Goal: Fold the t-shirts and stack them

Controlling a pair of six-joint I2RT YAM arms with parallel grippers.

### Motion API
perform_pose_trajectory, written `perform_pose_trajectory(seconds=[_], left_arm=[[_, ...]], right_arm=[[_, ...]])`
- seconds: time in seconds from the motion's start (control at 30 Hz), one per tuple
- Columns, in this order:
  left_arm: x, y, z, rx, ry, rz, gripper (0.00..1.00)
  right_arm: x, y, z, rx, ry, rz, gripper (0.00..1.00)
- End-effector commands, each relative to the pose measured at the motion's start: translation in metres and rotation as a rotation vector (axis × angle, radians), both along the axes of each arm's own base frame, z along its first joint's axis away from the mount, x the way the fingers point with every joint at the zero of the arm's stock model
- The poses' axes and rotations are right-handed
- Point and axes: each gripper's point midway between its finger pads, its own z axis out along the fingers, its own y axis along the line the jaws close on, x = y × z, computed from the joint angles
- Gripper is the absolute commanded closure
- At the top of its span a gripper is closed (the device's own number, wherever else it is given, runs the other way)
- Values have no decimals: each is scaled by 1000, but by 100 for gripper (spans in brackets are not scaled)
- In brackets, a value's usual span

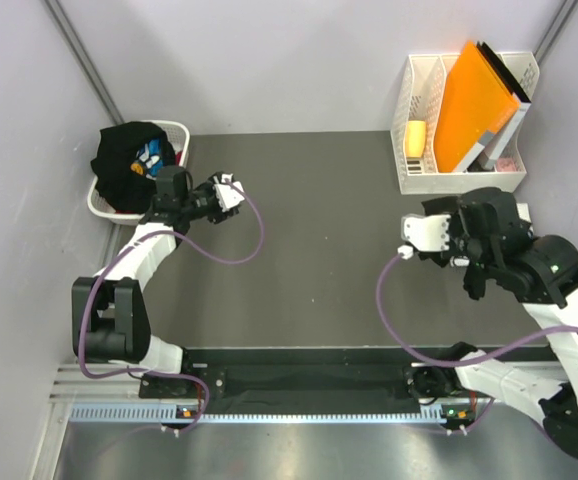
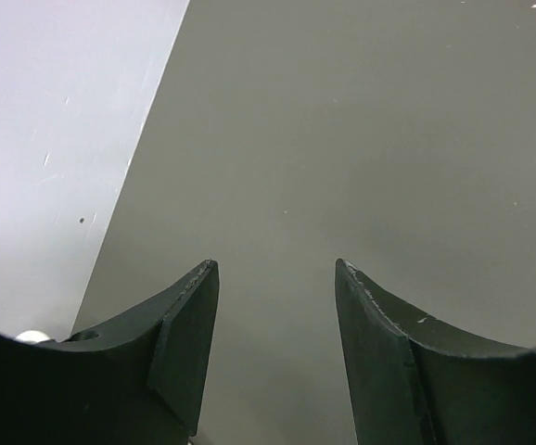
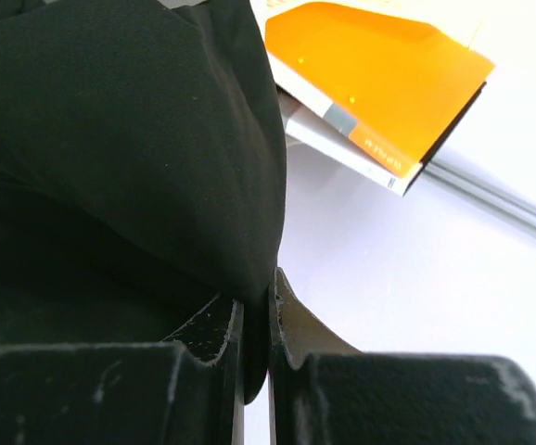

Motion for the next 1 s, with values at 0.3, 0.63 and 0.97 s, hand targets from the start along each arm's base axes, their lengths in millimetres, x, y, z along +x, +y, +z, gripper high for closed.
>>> perform_pose_trajectory(seconds=[0.3, 0.63, 0.97], left_arm=[[-7, -6, 16, -9, -45, -54, 42], [-11, -3, 8, 19, -44, -50, 43], [-5, 0, 15, 25, -53, -29, 43]], right_arm=[[64, -55, 4, -90, -365, -147, 100], [117, -72, 42, 3, -475, -152, 100], [104, -75, 28, 225, -158, -13, 100]])
